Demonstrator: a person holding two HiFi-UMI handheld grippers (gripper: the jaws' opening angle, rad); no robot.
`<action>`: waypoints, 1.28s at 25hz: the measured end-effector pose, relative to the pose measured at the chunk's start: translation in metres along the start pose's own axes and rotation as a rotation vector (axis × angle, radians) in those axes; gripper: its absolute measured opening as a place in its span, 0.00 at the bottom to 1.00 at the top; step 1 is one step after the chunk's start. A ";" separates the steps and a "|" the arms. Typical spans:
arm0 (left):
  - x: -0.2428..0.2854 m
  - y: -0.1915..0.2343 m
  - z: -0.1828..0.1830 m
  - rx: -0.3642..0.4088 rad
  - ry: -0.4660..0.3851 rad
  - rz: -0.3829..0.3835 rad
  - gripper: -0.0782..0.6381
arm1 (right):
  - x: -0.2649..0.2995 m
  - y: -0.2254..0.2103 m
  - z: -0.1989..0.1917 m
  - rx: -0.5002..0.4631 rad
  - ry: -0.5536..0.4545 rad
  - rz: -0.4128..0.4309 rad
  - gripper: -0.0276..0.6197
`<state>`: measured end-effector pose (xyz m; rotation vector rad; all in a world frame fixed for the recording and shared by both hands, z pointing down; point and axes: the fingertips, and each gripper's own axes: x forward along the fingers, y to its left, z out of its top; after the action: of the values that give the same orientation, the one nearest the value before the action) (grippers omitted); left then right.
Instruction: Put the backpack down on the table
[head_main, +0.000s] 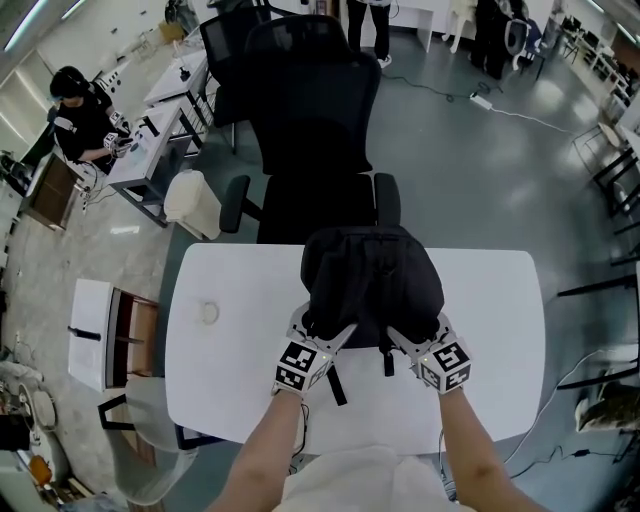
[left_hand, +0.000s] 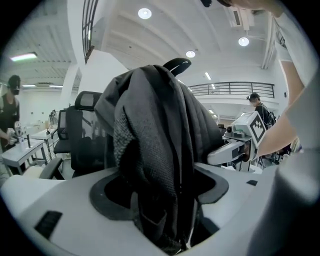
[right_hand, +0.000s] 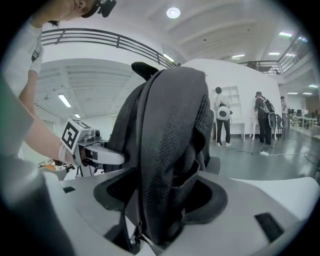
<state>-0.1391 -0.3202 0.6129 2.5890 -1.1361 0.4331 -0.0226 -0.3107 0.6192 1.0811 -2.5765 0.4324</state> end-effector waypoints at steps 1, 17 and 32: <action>-0.004 0.002 0.000 -0.001 0.001 0.006 0.56 | -0.002 0.000 0.000 0.003 0.000 -0.005 0.50; -0.065 0.008 0.006 -0.041 -0.019 0.121 0.58 | -0.059 -0.005 0.019 0.065 -0.075 -0.112 0.51; -0.132 0.020 0.092 -0.015 -0.243 0.304 0.28 | -0.121 -0.007 0.096 -0.001 -0.263 -0.274 0.26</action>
<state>-0.2247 -0.2803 0.4814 2.5116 -1.6193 0.1706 0.0470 -0.2761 0.4849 1.5565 -2.5868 0.2339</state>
